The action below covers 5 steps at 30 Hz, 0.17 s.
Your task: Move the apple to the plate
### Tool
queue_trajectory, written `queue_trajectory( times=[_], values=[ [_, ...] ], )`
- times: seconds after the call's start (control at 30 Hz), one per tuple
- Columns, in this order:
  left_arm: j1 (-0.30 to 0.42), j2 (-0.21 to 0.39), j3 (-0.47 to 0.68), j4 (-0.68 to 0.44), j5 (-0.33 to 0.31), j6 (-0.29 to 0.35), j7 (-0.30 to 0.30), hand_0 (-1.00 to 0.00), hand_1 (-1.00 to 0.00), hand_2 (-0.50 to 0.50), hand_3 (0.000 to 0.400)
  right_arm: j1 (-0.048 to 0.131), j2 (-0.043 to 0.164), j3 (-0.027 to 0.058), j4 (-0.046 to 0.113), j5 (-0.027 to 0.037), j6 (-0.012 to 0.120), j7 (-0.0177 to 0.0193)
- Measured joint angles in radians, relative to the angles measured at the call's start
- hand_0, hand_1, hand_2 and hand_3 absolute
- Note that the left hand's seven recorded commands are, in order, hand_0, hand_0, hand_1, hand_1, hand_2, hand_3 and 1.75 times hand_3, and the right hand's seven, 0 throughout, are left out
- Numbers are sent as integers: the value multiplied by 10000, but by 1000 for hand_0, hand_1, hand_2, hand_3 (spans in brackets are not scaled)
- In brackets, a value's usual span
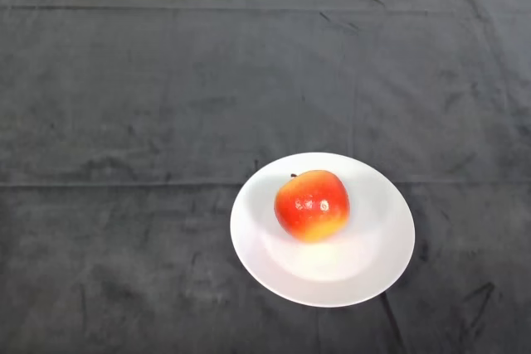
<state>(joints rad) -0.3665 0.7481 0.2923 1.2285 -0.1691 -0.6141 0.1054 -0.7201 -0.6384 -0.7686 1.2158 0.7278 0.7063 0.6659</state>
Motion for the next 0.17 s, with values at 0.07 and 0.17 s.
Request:
queue_trajectory(
  times=[0.07, 0.17],
  values=[
    [0, 0, 1, 0, 3, 35, 0, 0, 0, 0, 0, 0, 0, 0, 0, 0, 0, 0],
    [0, 0, 3, 0, 21, 36, 0, 0, 0, 0, 0, 0, 0, 0, 0, 0, 0, 0]
  ],
)
